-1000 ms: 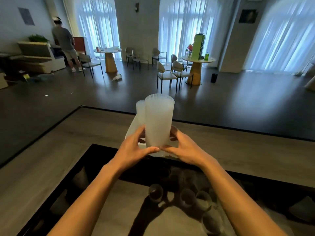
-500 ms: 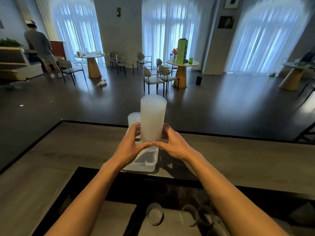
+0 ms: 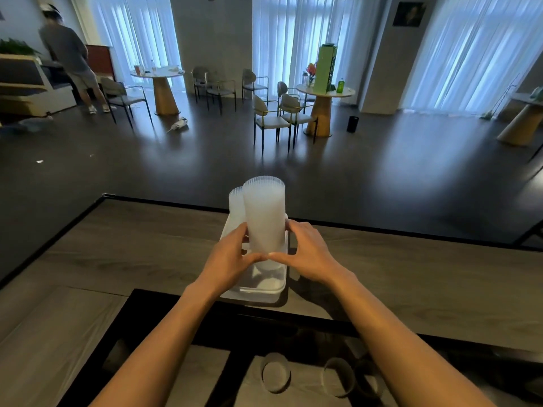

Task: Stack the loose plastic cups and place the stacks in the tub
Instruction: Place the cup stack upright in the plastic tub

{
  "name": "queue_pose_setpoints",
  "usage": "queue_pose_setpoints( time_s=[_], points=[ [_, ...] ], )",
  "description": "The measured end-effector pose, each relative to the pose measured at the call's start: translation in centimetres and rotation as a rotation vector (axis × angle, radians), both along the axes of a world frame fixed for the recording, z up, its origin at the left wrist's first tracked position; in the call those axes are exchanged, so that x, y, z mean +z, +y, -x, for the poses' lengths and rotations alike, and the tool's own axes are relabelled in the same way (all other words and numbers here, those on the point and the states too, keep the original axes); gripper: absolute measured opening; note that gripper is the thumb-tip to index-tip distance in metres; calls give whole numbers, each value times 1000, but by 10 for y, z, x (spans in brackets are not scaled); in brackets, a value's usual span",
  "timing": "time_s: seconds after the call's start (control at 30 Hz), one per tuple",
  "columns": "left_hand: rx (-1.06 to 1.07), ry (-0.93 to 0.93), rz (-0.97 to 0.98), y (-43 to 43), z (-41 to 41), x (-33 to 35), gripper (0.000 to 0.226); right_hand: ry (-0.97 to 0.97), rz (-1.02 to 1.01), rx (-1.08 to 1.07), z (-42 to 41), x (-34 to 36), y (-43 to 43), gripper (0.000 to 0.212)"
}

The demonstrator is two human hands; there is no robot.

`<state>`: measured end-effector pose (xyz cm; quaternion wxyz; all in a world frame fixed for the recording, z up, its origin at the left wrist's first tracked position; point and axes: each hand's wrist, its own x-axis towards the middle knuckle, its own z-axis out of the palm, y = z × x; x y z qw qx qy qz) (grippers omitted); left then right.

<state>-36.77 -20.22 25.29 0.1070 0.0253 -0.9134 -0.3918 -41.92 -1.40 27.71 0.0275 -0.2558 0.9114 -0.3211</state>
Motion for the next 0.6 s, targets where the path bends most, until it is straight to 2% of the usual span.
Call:
queue_pose_setpoints(
  time_s=[0.1,0.33,0.5,0.6],
  points=[
    [13,-46,40,1,4,-3,69,8,-29,-33,6,-7,-2,96],
    [60,-70,162,4,14,-4,68,71,-39,-80,12,-15,-7,95],
    [136,-52,99,4,15,-5,61,53,-40,-77,15,-14,-10,99],
    [143,-53,135,5,17,-7,56,54,-35,-106,18,-18,-11,101]
  ],
)
